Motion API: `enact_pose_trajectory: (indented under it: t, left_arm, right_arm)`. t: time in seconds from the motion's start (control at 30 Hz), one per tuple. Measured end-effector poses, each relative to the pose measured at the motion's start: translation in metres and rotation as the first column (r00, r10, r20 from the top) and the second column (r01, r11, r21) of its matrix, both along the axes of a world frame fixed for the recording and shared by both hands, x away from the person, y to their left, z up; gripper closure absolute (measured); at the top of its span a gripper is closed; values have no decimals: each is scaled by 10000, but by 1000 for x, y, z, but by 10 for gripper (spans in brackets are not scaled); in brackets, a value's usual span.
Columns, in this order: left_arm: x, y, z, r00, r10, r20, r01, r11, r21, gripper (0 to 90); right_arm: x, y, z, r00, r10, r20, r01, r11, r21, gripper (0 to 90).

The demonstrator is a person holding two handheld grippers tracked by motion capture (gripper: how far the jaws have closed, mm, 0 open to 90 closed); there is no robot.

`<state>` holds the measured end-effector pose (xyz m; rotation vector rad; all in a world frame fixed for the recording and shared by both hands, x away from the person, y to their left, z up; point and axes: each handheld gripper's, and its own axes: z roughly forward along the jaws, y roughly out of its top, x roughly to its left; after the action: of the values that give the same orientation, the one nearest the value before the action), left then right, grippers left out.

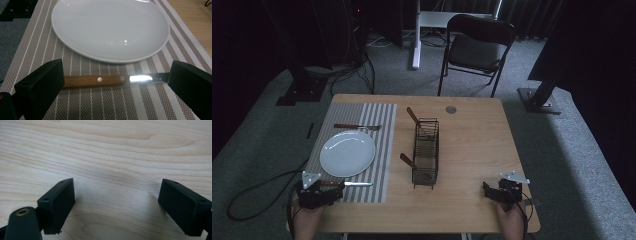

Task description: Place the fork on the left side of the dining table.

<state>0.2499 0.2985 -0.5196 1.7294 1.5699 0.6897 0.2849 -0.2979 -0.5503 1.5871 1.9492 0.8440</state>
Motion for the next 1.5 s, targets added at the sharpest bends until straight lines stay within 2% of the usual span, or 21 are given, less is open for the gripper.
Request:
enact_pose_trajectory:
  t: [0.17, 0.23, 0.43, 0.6, 0.73, 0.87, 1.13, 1.5]
  left_arm:
    - [-8, -1, -10, 9996, 133, -265, -126, 9995, 274, 9]
    - [-10, 0, -12, 9991, 190, -390, -181, 9996, 239, 9]
    - [-15, 0, -17, 9980, 473, -412, -449, 9973, 575, 9]
    - [-14, -3, -23, 9961, 513, -719, -457, 9960, 767, 9]
    - [-12, -6, -26, 9963, 493, -702, -427, 9948, 926, 9]
    - [-10, -4, -29, 9942, 730, -786, -636, 9912, 1162, 10]
    - [-2, 0, -28, 9898, 773, -1198, -662, 9934, 935, 10]
    - [0, 1, -27, 9897, 606, -1294, -485, 9943, 950, 9]
  right_arm:
    - [0, 0, 0, 10000, 2, 1, -2, 10000, -1, 135]
    - [0, 0, 0, 10000, 2, 0, -2, 10000, -1, 135]
    - [0, 0, 0, 10000, -2, -2, 2, 10000, 3, 135]
    - [0, 0, 0, 10000, 3, 1, -3, 10000, 1, 135]
    - [0, 0, 0, 10000, 2, 3, -2, 10000, 8, 135]
    - [0, 0, 0, 10000, 3, -1, -3, 10000, 4, 135]
    - [0, 0, 0, 10000, 3, -2, -3, 10000, 3, 135]
    - [0, 0, 0, 10000, 2, -1, -2, 10000, 3, 135]
